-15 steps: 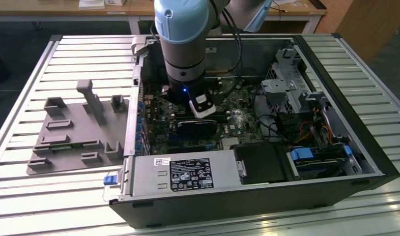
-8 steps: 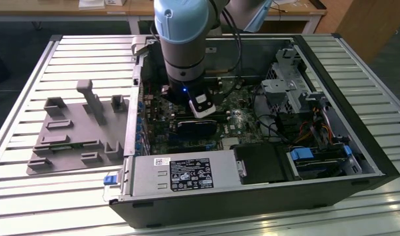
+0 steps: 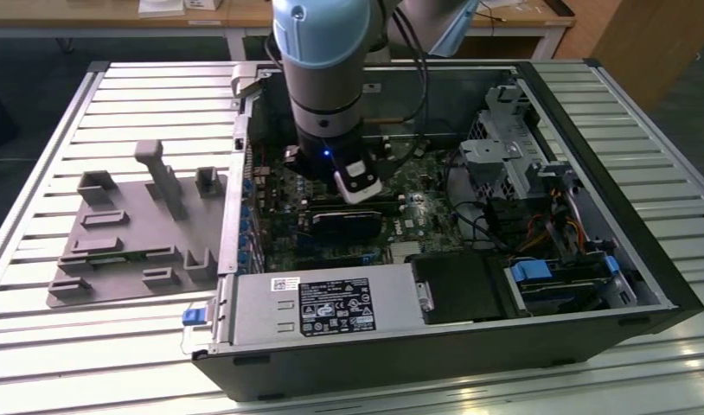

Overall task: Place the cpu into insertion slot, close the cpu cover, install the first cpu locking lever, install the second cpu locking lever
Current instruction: 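Install the second cpu locking lever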

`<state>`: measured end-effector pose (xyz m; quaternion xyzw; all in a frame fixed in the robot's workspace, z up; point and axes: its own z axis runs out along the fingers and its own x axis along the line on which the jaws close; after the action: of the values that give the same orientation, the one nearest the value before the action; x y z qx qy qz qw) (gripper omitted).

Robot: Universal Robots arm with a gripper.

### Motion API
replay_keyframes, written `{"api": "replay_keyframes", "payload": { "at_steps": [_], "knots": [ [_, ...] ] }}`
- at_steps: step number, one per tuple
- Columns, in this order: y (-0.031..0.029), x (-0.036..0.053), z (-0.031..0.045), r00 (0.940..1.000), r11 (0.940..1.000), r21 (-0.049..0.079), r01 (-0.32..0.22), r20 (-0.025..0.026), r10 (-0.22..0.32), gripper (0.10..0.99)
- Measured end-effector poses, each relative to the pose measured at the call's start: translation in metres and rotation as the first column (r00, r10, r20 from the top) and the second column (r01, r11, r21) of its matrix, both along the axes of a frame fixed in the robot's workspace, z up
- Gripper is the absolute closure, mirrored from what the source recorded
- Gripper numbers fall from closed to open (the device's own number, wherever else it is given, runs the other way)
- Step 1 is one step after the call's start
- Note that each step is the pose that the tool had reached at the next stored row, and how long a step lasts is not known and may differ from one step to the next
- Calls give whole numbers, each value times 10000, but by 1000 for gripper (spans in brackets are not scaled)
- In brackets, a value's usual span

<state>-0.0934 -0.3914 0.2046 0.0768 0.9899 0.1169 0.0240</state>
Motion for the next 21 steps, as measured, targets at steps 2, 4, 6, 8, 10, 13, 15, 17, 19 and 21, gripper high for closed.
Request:
{"api": "replay_keyframes", "payload": {
  "at_steps": [2, 4, 6, 8, 10, 13, 15, 17, 19, 21],
  "knots": [
    [-7, 15, 3, 10000, 10000, -2, 0, -2, 0, 984],
    [-19, 30, 5, 10000, 10000, -2, 1, -2, -1, 984],
    [-37, 44, 6, 10000, 10000, -2, 2, -2, -2, 984],
    [-59, 52, 7, 10000, 10000, -1, 3, -2, -3, 984],
    [-82, 58, 6, 10000, 10000, -1, 3, -1, -3, 984],
    [-113, 65, 7, 10000, 10000, -2, 3, -2, -3, 984],
    [-114, 66, 7, 10000, 10000, 3, 5, 0, -5, 984],
    [-116, 66, 12, 10000, 10000, 26, 3, -2, -3, 984],
    [-115, 66, 22, 10000, 10000, 70, 3, -2, -3, 984],
    [-115, 66, 37, 10000, 9999, 111, 3, 0, -3, 984]
  ]
}}
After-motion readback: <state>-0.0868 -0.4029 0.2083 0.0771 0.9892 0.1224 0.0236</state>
